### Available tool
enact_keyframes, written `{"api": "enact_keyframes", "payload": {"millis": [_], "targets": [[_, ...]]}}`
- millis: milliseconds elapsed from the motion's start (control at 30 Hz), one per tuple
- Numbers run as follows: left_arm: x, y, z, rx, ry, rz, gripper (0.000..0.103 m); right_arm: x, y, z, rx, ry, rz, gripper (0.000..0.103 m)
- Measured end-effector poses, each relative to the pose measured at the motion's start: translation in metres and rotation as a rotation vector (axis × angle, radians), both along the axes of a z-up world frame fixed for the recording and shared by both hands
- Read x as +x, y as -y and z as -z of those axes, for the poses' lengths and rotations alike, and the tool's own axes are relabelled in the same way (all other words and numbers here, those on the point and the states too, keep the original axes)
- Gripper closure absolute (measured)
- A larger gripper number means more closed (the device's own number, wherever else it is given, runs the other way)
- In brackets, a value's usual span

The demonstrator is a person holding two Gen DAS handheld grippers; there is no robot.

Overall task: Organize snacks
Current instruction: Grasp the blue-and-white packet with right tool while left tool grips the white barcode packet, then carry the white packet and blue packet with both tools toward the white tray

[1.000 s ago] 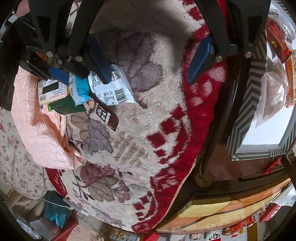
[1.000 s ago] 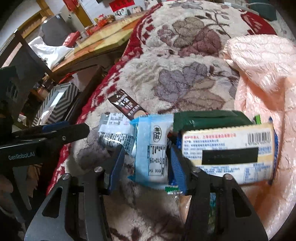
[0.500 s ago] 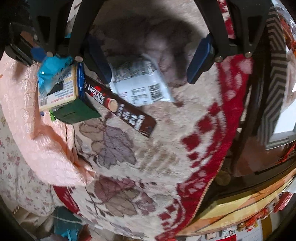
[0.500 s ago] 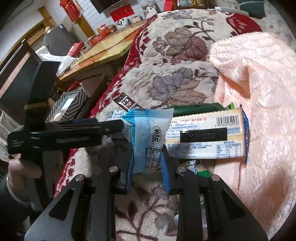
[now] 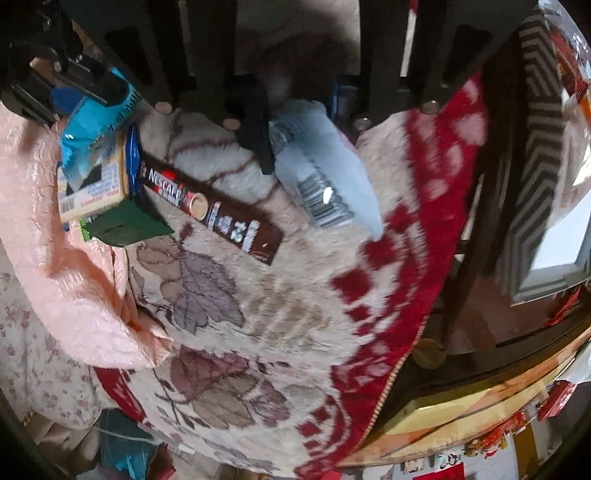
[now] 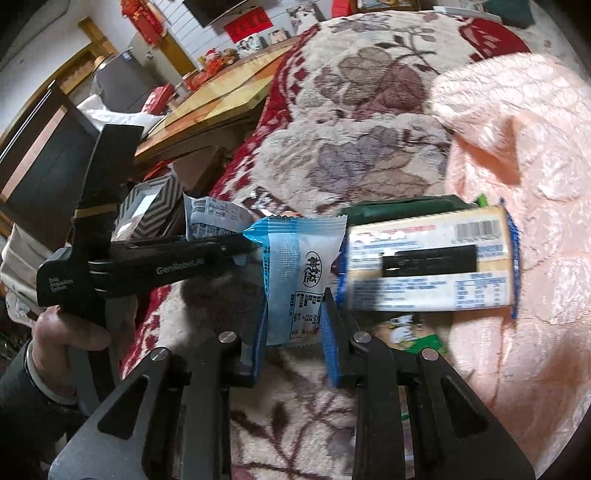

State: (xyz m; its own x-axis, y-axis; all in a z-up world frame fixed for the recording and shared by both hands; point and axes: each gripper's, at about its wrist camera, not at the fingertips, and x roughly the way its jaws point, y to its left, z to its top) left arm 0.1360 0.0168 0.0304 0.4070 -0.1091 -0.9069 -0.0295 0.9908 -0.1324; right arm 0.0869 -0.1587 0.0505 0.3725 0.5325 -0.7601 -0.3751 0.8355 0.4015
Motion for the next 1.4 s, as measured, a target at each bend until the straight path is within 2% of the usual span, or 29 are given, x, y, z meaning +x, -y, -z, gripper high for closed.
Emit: {"api": "enact_keyframes", "payload": {"millis": [133,367,767,1067,1400], "targets": [[-0.022,-0.014,-0.008,-0.007,0.024,0.005,0.077,-0.008,-0.014,-0.006,-0.002,0.009,-0.032,0.078],[-0.061,-0.040,-0.020,-0.074,0.053,0.001,0.077,-0.027,-0.033,-0.010,-0.008,0.011,-0.078,0.078],[-0.105,-0.054,-0.042,-0.011,0.110,-0.014,0.077,-0.051,-0.053,-0.021,-0.026,0.025,-0.119,0.078],[-0.121,-0.069,-0.049,0.034,0.134,-0.052,0.077,-0.058,-0.074,-0.029,-0.041,0.033,-0.151,0.078],[-0.133,-0.099,-0.059,0.045,0.160,-0.112,0.077,-0.063,-0.101,-0.033,-0.063,0.034,-0.195,0.078]]}}
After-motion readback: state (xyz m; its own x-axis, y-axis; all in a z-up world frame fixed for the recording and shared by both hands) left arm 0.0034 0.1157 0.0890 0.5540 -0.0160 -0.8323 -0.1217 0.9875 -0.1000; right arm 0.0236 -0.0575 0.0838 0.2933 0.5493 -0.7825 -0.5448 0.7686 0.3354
